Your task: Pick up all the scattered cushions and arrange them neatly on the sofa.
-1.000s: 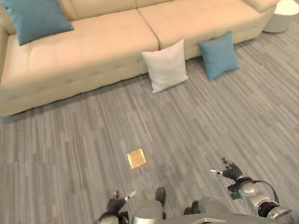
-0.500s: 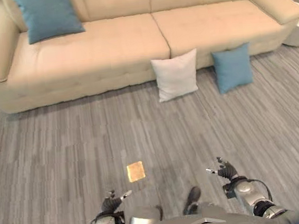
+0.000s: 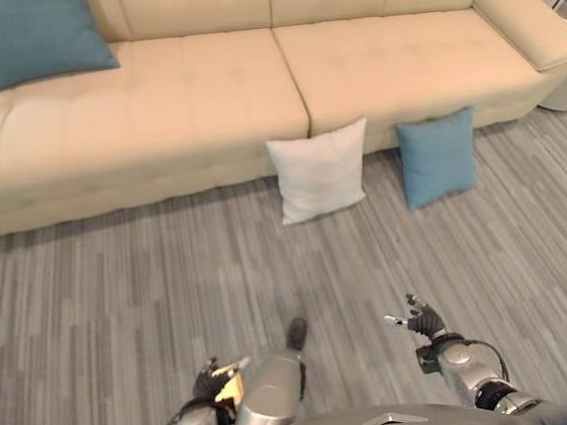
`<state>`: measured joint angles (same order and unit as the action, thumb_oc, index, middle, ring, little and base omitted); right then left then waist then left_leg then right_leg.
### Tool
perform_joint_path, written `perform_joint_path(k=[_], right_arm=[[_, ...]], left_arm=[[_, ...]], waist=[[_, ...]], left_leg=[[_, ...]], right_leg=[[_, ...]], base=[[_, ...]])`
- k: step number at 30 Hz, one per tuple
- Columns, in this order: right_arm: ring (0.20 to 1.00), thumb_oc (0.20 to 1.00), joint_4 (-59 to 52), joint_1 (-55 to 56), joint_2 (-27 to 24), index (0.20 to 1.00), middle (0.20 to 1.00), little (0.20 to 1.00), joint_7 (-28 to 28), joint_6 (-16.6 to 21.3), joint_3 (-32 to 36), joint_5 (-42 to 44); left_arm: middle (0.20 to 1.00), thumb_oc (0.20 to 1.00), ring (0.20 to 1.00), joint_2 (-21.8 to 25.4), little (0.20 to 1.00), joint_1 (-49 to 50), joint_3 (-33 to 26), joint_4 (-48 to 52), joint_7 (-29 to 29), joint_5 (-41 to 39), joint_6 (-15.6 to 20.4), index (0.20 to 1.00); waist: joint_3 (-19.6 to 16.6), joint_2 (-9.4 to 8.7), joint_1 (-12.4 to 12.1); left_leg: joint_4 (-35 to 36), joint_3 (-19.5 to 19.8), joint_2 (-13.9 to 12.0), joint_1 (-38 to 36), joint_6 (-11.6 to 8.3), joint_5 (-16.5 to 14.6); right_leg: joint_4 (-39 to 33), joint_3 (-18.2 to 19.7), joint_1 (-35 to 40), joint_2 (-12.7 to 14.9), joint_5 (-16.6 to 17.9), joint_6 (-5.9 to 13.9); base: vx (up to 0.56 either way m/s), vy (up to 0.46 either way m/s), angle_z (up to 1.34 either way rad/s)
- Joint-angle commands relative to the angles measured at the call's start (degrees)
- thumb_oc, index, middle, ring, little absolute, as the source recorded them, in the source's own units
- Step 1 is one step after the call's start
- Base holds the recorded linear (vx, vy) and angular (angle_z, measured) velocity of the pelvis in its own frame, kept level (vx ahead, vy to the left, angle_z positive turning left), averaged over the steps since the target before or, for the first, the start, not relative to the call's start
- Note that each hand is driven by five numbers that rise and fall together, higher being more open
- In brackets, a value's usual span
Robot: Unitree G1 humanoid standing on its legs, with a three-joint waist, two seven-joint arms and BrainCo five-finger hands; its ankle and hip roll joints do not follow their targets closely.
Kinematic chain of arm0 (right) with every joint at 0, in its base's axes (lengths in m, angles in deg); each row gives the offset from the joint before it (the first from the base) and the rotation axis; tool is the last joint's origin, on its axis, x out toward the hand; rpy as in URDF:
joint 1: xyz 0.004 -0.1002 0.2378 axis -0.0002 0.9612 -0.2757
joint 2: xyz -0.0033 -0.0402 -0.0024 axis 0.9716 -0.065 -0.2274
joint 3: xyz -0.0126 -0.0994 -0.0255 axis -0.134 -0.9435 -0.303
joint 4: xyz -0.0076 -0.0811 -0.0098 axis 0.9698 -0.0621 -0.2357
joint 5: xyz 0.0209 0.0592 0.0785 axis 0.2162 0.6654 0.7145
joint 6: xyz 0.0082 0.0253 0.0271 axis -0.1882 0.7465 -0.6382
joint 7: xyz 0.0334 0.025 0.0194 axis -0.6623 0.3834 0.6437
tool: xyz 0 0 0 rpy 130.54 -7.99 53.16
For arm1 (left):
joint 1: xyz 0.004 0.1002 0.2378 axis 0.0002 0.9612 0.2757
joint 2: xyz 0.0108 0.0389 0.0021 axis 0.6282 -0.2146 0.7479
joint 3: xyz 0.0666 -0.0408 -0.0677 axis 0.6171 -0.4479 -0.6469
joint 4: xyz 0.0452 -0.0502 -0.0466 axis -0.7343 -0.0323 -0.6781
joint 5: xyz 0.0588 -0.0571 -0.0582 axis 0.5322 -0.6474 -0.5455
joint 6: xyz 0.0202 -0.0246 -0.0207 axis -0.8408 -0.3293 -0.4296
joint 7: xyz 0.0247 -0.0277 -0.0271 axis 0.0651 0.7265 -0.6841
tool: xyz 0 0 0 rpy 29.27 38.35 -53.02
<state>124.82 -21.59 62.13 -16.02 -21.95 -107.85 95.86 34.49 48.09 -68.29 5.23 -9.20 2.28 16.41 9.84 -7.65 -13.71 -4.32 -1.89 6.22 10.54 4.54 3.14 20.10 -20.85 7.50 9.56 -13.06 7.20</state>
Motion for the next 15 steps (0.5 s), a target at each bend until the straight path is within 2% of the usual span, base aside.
perform_joint_path(k=[1, 2, 4, 6, 7, 10, 13, 14, 15], right_arm=[[1.000, 1.000, -4.38, -1.68, -1.74, 1.000, 1.000, 1.000, -0.25, 1.64, 0.55, 0.14], [1.000, 1.000, -4.48, -1.96, -1.89, 1.000, 1.000, 1.000, -0.14, 1.56, 0.52, -0.01], [1.000, 1.000, -4.53, -2.56, -2.05, 1.000, 1.000, 1.000, -0.19, 1.39, 0.54, 0.20], [1.000, 1.000, -5.98, -2.84, -2.40, 1.000, 1.000, 1.000, -0.65, 1.50, 0.04, -0.25], [1.000, 1.000, -6.64, -2.83, -2.54, 1.000, 1.000, 1.000, -0.75, 1.38, -0.15, -0.43], [1.000, 1.000, -6.69, -3.08, -2.51, 1.000, 1.000, 1.000, -0.67, 1.18, -0.38, -0.75], [1.000, 1.000, -7.23, -3.00, -2.51, 1.000, 1.000, 1.000, -0.99, 1.10, -1.34, -1.80], [1.000, 1.000, -7.64, -2.05, -2.78, 1.000, 1.000, 1.000, -0.52, 1.34, -1.20, -1.25], [1.000, 1.000, -7.70, -1.43, -2.79, 1.000, 1.000, 1.000, -0.37, 1.55, -0.55, -0.15]], left_arm=[[1.000, 1.000, 1.000, -0.51, 1.000, -0.28, 1.83, 0.79, 0.41, 0.22, 1.03, 1.000], [1.000, 1.000, 1.000, -0.36, 1.000, -0.62, 2.16, 0.94, 0.31, 0.33, 0.97, 1.000], [1.000, 1.000, 1.000, -0.13, 1.000, -0.84, 2.11, 0.95, 0.09, 0.06, 1.03, 1.000], [1.000, 1.000, 1.000, -0.10, 1.000, -0.82, 2.14, 0.17, 0.61, 0.44, 1.09, 1.000], [1.000, 1.000, 1.000, -0.11, 1.000, -0.56, 1.84, -0.38, 0.73, 0.99, 1.19, 1.000], [1.000, 1.000, 1.000, -0.20, 1.000, -0.27, 1.31, -0.94, 0.64, 0.97, 1.44, 1.000], [1.000, 1.000, 1.000, -0.18, 1.000, 0.22, 0.51, -2.01, 0.50, 1.12, 1.65, 1.000], [1.000, 1.000, 1.000, -0.21, 1.000, -0.18, 0.89, -2.51, 0.23, 1.46, 1.24, 1.000], [1.000, 1.000, 1.000, -0.42, 1.000, -0.66, 1.42, -2.55, 0.26, 1.35, 1.03, 1.000]], waist=[[0.99, 1.98, -1.43], [1.08, 2.61, -0.97], [1.08, 3.33, -0.64], [1.44, 3.06, -0.52], [1.65, 2.91, -0.25], [1.62, 3.09, 0.09], [1.51, 2.32, 0.03], [0.61, 1.93, 0.19], [0.29, 1.81, 1.14]], left_leg=[[-4.61, 4.54, -0.20, -2.02, -1.43, -3.58], [-4.56, 5.46, -0.36, -2.73, -1.18, -3.95], [-3.82, 6.51, -0.76, -4.79, -1.01, -4.97], [-3.08, 7.40, -0.76, -7.16, -1.88, -6.64], [-2.84, 8.51, -1.12, -8.52, -2.79, -7.61], [-2.58, 9.94, -1.92, -9.93, -3.52, -8.63], [-3.40, 10.82, -2.85, -11.37, -4.57, -9.79], [-4.20, 12.01, -5.09, -11.79, -6.67, -9.09], [-4.56, 10.73, -6.66, -11.16, -7.74, -7.78]], right_leg=[[4.12, 1.76, -6.23, -1.56, 13.89, 3.09], [6.07, 2.41, -8.41, -1.68, 14.42, 2.77], [4.11, 1.41, -11.50, -0.55, 14.06, 1.70], [-6.86, -0.73, -12.61, 1.90, 14.10, 0.94], [-13.46, 0.15, -13.43, 2.89, 16.16, 1.83], [-17.80, 2.09, -15.08, 4.07, 19.13, 3.05], [-18.82, 2.29, -13.82, 3.58, 20.40, 3.35], [-18.91, 0.38, -12.31, 2.25, 18.99, 2.47], [-18.89, -1.59, -11.40, 1.89, 18.31, 2.06]], base=[[0.23, 0.192, 0.03], [0.23, 0.150, 0.20], [0.29, 0.058, 0.26], [0.40, -0.113, 0.27], [0.38, -0.176, 0.20], [0.25, -0.103, 0.42], [0.37, -0.205, 0.68], [0.46, -0.329, 0.56], [0.36, -0.271, 0.84]])
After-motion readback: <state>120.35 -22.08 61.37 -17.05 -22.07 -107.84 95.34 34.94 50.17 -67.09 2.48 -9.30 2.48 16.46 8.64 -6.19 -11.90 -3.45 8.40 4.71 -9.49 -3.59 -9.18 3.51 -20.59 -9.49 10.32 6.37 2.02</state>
